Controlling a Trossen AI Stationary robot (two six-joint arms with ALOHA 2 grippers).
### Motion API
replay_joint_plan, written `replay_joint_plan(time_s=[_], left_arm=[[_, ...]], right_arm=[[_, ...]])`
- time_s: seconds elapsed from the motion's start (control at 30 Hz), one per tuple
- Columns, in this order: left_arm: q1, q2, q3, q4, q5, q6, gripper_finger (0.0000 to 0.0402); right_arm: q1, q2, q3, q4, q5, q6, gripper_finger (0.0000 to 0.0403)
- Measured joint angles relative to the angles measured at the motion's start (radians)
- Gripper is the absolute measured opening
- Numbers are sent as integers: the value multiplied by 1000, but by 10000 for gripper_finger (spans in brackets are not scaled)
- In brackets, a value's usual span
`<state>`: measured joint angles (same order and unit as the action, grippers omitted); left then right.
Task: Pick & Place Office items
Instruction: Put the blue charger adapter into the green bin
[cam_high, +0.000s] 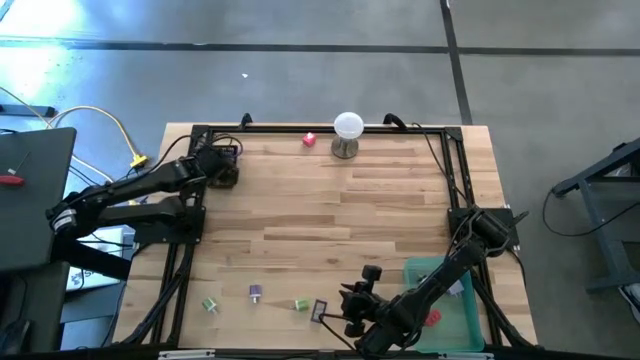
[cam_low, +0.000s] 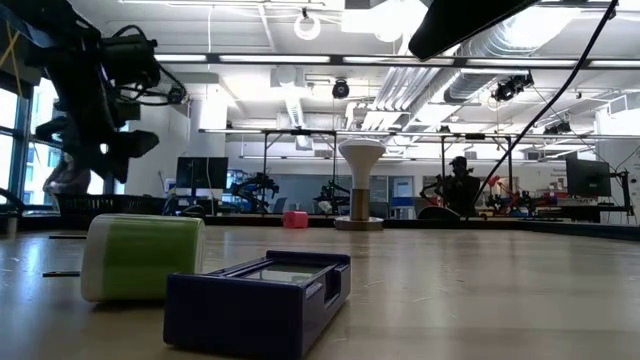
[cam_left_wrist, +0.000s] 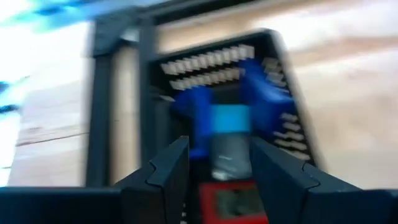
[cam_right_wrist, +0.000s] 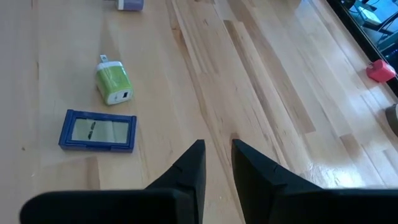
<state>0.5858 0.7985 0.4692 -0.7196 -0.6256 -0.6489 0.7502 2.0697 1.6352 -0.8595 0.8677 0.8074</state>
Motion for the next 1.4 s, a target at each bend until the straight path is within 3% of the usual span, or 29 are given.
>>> replay_joint_plan(time_s=[0.1, 0.37, 0.43, 0.53, 0.77, 1.07, 1.23, 1.4], left_arm=[[-12, -6, 33, 3, 166, 52, 161], [-93, -5, 63, 6, 769, 121, 161], [-120, -4, 63, 7, 860, 112, 161], [-160, -1, 63, 8, 847, 42, 162], [-286, 29, 62, 48, 854, 97, 175], [-425, 127, 62, 152, 854, 52, 295], [-534, 137, 63, 229, 1038, 264, 321], [-697, 133, 109, 218, 942, 283, 323]], right_arm=[[0, 0, 0, -4, 0, 1, 64], [-6, 0, 0, -4, -18, 28, 64], [-6, 0, 0, -4, -35, 34, 64], [-6, 0, 0, -4, -39, 34, 64], [-6, 0, 0, -5, -38, 35, 64], [-18, 0, 0, -8, -38, 27, 64], [-18, 0, 0, -13, -38, 27, 64], [-18, 0, 0, -13, -38, 27, 64]])
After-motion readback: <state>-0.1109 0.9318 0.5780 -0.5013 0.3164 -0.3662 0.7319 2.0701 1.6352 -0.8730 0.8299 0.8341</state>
